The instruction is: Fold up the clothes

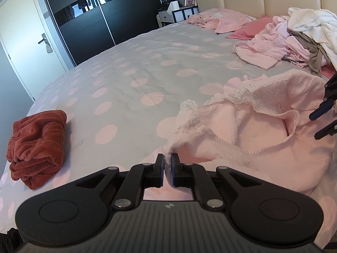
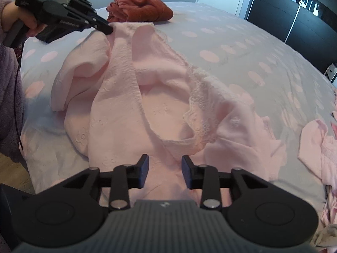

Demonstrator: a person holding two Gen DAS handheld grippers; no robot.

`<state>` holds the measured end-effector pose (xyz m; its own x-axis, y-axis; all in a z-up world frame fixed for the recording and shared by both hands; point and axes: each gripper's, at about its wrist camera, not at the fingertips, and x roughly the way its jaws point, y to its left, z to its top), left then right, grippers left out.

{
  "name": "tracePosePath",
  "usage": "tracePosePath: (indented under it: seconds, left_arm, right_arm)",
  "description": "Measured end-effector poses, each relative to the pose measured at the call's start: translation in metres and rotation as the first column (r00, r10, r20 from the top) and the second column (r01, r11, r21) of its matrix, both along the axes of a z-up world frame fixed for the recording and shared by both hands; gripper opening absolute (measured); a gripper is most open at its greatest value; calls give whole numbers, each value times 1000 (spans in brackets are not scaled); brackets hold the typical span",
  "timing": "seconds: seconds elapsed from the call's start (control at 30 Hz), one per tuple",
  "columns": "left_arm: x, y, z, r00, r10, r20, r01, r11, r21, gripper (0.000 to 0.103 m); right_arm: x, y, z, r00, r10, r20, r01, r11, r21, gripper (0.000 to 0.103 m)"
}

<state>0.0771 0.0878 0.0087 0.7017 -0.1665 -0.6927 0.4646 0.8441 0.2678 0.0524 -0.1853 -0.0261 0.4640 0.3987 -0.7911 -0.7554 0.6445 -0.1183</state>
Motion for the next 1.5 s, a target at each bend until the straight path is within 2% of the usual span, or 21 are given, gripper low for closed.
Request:
tracePosePath:
  seconds: [0.17,0.23,0.3,0.37,0.47,0.53,0.57,0.63,0.7,0.83,1.07,1.23,1.37,1.43,1.5]
  left_arm:
    - [2,-1,-3,1000,-11,-6,11,1000,11,4]
    - [3,-1,-4,1000,-13,-9,13,1000,11,4]
    - [5,-1,-5,1000,-14,-13,14,1000,11,4]
    - [6,0,-6,1000,-13,-17,14,1000,10,4]
    - [9,0,-8,1000,-12,-25,12,1000,16,4]
    - [10,1,-8,1000,-12,-29,12,1000,14,4]
    - [11,1,-8,999,-12,-30,12,1000,13,4]
    - [12,1,-9,999,-13,-31,13,1000,13,4]
    - [13,1,-9,999,-14,-33,15,1000,12,4]
    - [15,3,-8,999,-16,-33,16,1000,4,4]
    - [2,5,6,999,-52,-4,52,998,-40,4]
    - [-16,-4,39,991,-106,81,114,989,-96,4]
    - [-28,-4,87,977,-90,195,127,975,-183,3]
    - [-35,-4,119,958,-86,272,145,967,-207,3]
    - [-45,-5,155,930,-76,361,164,962,-219,3]
  right_arm:
    - [14,16,-20,1000,-1,27,2,999,-36,40]
    - [20,22,-23,1000,5,22,-4,999,-38,43]
    - [24,28,-27,999,19,37,-17,998,-54,51]
    - [28,35,-33,999,30,40,-28,998,-63,51]
    - [38,38,-38,1000,17,22,-16,999,-40,43]
    - [44,38,-37,1000,8,3,-8,1000,-22,32]
    - [47,37,-36,1000,4,-7,-4,1000,-13,23]
    - [51,35,-35,1000,-5,-26,5,1000,-2,14]
    - [52,34,-35,999,-10,-36,10,1000,2,9]
    - [46,32,-25,1000,-5,-18,5,1000,19,6]
    - [16,5,36,994,-52,92,44,995,92,6]
    - [-7,-24,97,969,-116,220,91,989,121,5]
    - [-20,-40,157,917,-134,375,111,990,83,5]
    - [-24,-44,189,882,-132,451,117,991,61,5]
    - [-29,-45,219,837,-129,532,125,991,43,5]
